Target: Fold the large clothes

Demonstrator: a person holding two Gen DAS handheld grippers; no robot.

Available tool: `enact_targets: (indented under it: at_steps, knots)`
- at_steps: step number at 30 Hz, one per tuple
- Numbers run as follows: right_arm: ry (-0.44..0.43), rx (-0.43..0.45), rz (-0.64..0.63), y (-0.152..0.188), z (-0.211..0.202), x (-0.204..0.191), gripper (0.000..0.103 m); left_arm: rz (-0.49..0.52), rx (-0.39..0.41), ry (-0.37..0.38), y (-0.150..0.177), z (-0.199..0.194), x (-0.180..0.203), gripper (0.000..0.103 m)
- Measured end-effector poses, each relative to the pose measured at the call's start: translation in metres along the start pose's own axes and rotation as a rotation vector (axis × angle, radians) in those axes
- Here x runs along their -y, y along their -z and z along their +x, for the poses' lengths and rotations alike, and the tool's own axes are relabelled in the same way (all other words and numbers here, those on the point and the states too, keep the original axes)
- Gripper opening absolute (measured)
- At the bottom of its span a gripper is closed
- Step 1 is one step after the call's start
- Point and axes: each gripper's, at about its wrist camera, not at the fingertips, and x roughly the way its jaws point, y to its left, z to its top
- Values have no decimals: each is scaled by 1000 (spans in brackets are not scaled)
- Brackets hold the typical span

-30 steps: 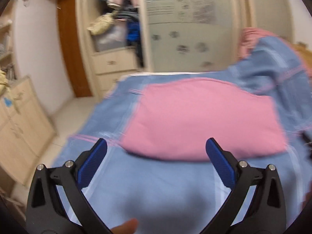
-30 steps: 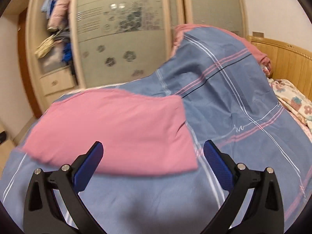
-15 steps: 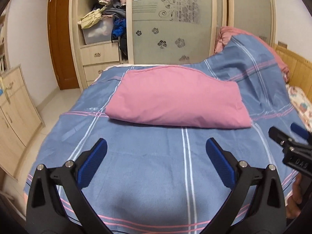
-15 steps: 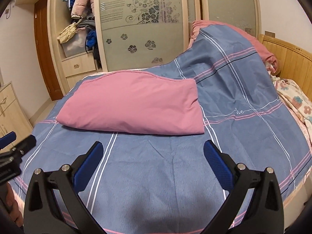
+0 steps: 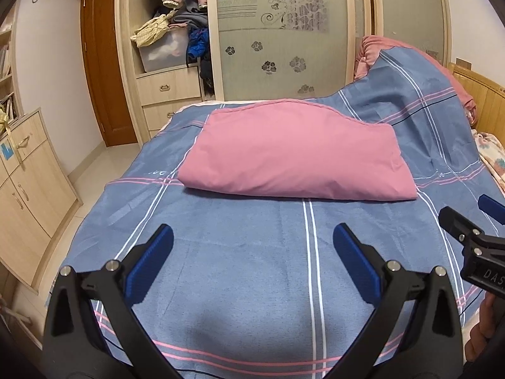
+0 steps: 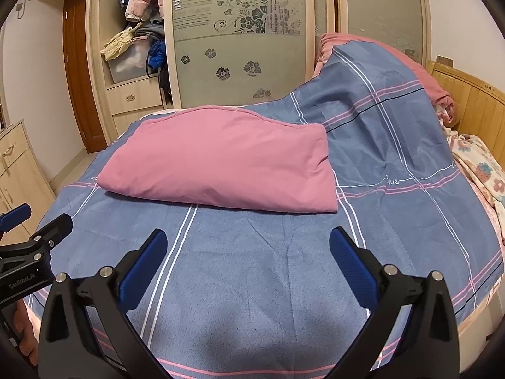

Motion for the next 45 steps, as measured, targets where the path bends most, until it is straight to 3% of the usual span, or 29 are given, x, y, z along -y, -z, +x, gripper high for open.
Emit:
enact_targets:
  at_steps: [28, 45]
  knots:
    - [-22, -46, 30, 7, 15, 6, 102, -17, -28, -21, 2, 7, 1, 101]
    - [-8, -51, 29, 7, 16, 10, 102, -13, -2, -24, 2, 0, 4, 101]
